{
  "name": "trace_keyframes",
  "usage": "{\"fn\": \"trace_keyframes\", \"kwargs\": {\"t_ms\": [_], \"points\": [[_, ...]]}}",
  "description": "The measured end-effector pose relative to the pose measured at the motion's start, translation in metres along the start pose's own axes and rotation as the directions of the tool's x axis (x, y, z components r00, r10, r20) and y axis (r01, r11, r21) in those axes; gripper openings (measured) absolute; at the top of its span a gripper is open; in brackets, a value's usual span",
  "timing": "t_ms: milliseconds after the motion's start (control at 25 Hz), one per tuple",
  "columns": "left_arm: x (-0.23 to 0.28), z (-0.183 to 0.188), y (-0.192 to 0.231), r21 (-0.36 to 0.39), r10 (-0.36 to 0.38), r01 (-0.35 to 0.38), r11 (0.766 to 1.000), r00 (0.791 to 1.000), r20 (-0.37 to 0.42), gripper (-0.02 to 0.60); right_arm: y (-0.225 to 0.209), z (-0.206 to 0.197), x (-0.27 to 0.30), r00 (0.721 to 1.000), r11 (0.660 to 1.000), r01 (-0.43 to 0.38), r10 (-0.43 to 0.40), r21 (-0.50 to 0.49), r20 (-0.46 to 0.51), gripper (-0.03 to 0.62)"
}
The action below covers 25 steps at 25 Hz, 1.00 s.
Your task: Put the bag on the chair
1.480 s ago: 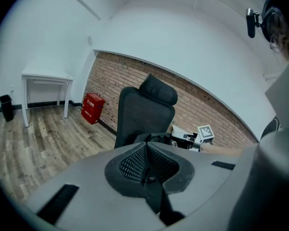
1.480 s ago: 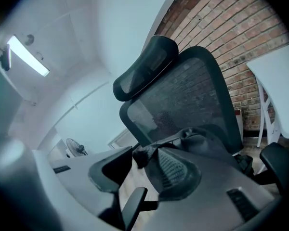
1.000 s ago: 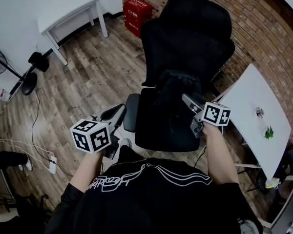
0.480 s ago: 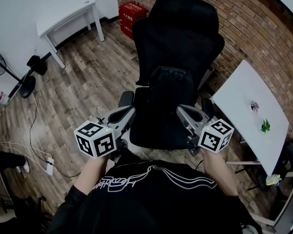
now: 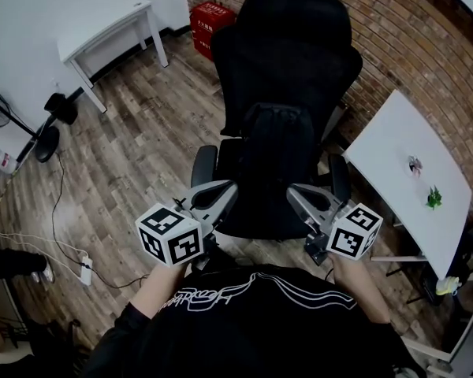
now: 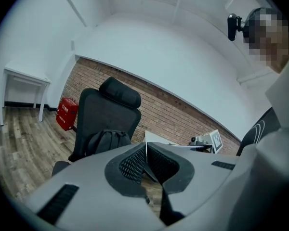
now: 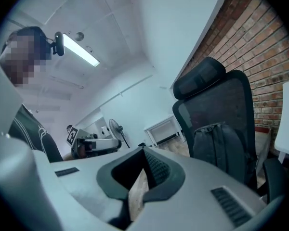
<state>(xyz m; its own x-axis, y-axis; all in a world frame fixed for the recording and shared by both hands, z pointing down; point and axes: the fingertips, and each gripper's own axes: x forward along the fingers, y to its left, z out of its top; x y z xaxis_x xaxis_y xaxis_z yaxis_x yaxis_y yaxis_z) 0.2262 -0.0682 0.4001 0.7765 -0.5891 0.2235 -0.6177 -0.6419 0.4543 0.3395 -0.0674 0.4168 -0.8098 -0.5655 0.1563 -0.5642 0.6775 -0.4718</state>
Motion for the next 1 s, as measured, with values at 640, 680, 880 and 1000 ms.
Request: {"fn": "trace_keyframes", "kwargs": {"t_ms": [640,680,880,1000], "points": [[0.003,-0.028,0.018,-0.040,0.037,-0.040,0.998,0.998,-0.057,0.034,-0.017,-0.026,0.000,1.000,0.996,0.024,-0.023,0.086,-0.016,-0.006],[0.004,-0.030,0.021,-0.044,0.040,-0.043,0.998,0.997,-0.061,0.034,-0.017,-0.028,0.001,1.000,0.996,0.024,-0.022,0.090,-0.018,-0.006],[0.004,-0.033,0.028,-0.056,0.043,-0.047,0.997,0.996,-0.073,0.034,-0.016,-0.028,0.005,1.000,0.995,0.024,-0.022,0.096,-0.022,-0.006],[0.007,-0.030,0.029,-0.051,0.041,-0.045,0.998,0.996,-0.074,0.034,-0.018,-0.026,0.007,0.999,0.996,0.029,-0.027,0.088,-0.024,-0.006]]}}
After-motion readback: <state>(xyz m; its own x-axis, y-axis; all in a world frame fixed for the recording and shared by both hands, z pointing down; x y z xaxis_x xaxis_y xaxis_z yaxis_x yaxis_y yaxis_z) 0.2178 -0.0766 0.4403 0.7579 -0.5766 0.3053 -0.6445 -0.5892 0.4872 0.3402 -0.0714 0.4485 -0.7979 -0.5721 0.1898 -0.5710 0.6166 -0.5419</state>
